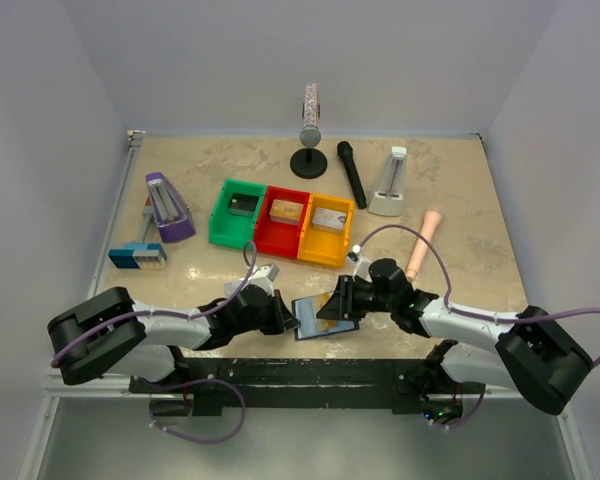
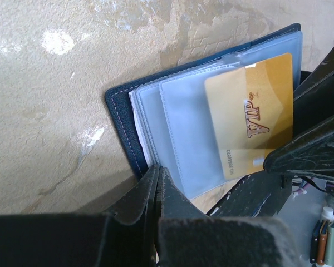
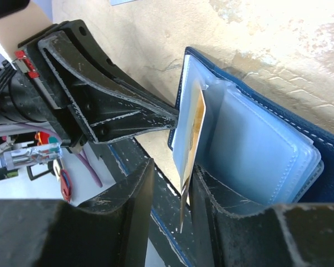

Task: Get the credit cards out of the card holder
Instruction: Remove the credit card from the card holder.

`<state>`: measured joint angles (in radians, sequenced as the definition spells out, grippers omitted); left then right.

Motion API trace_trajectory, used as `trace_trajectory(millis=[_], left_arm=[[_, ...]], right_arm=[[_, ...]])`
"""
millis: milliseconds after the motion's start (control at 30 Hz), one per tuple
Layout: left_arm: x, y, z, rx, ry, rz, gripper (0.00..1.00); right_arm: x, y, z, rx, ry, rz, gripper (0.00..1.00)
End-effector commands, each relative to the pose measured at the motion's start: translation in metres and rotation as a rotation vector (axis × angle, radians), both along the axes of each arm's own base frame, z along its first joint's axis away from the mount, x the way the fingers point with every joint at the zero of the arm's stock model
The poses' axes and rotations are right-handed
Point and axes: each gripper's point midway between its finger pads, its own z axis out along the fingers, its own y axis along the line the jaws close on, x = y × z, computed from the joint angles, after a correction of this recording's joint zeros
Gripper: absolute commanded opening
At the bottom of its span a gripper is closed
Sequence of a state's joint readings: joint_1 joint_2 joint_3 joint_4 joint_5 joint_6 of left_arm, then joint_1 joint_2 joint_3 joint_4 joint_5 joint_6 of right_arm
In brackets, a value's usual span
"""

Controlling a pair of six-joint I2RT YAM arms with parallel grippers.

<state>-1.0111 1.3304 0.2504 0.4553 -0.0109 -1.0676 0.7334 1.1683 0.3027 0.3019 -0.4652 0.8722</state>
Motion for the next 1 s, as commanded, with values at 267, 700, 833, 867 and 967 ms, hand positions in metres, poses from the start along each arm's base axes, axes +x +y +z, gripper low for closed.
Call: trace_trajectory(millis=[267, 700, 833, 867, 967], left_arm=[[-0.005, 0.019, -0.019, 0.083, 0.021, 0.023, 0.00], [-0.004, 0.017, -0.018, 0.085, 0.020, 0.018, 0.00], [-0.004, 0.016, -0.018, 0.088, 0.019, 0.016, 0.00], [-0.004, 0.016, -0.017, 0.087, 0.017, 0.015, 0.00], [-0.002, 0.014, -0.016, 0.088, 0.011, 0.010, 0.00]], right_arm=[[0.007, -0.008, 0.004, -0.053, -0.056, -0.014, 0.24], [0.011, -0.017, 0.004, -0.106, -0.077, -0.036, 0.10], [0.011, -0.021, 0.004, -0.122, -0.080, -0.039, 0.00], [0.011, -0.021, 0.005, -0.126, -0.084, -0.039, 0.00], [0.012, -0.025, 0.006, -0.139, -0.090, -0.049, 0.00]])
